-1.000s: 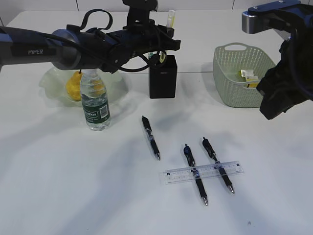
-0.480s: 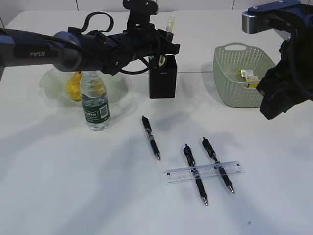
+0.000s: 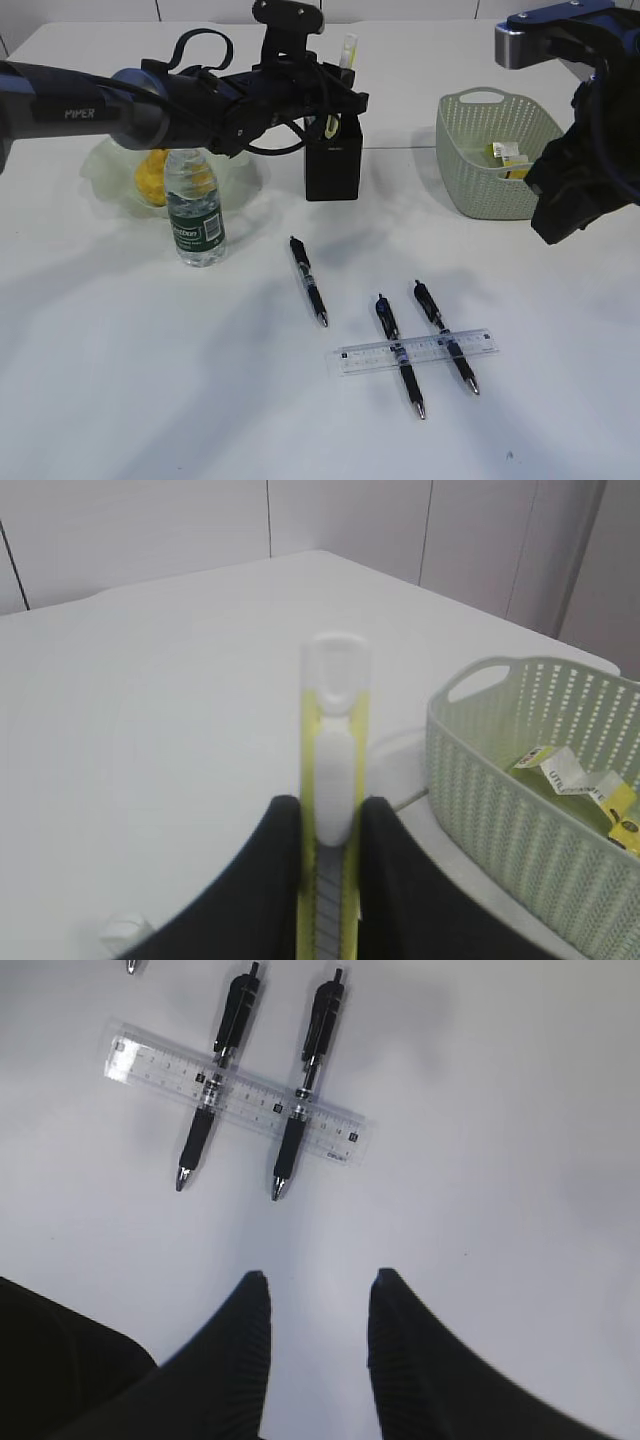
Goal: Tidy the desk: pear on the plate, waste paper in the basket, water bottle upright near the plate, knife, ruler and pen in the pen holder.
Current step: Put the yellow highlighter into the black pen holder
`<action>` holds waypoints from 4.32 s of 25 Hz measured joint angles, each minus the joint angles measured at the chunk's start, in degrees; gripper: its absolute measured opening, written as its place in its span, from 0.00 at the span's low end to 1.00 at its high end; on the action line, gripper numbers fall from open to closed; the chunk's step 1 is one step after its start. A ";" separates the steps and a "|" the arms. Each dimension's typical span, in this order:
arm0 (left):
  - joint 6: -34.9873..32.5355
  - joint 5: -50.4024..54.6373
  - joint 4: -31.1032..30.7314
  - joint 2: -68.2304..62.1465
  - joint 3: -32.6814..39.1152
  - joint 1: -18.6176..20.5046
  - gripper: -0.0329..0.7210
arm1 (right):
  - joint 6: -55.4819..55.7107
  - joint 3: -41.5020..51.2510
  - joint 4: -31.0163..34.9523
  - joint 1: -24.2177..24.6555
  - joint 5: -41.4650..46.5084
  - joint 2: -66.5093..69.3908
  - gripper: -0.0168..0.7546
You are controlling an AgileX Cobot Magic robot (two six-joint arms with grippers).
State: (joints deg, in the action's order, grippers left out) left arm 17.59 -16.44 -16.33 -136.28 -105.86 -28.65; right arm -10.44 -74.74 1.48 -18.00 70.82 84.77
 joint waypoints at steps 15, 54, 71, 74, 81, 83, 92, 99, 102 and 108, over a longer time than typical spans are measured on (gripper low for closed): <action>0.00 -0.63 -0.08 0.20 0.00 0.11 0.18 | 0.00 0.00 0.00 0.00 0.00 0.00 0.35; 1.89 -9.85 -6.23 1.42 5.05 3.19 0.18 | 0.00 0.00 0.36 0.00 0.00 0.00 0.35; 1.89 -11.38 -6.44 1.09 5.05 3.19 0.18 | 0.00 0.00 0.75 0.00 0.00 0.00 0.35; 1.89 -11.38 -6.44 1.09 5.05 3.19 0.18 | 0.00 0.00 0.79 0.00 0.00 0.00 0.35; 1.89 -11.45 -6.44 0.96 5.05 3.19 0.18 | 0.00 0.00 0.78 0.00 0.00 0.00 0.35; 2.00 -11.59 -7.01 0.96 5.05 3.19 0.18 | 0.00 0.00 0.78 0.00 0.00 0.00 0.35; 4.00 -12.85 -10.51 0.96 5.05 3.19 0.18 | 0.00 0.00 0.78 0.00 0.00 0.00 0.35; 4.05 -12.97 -10.51 -0.04 5.05 3.09 0.18 | 0.00 0.00 0.78 0.00 0.00 0.21 0.35; 4.05 -12.97 -10.54 -0.18 5.05 3.09 0.18 | 0.00 0.00 0.91 0.00 0.00 0.30 0.35; 4.05 -13.30 -10.54 -1.56 5.05 3.09 0.18 | 0.00 0.00 1.26 0.00 0.00 0.30 0.35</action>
State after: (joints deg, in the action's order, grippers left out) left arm 21.64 -29.74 -26.87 -137.84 -100.81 -25.56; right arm -10.44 -74.74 2.74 -18.00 70.82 85.07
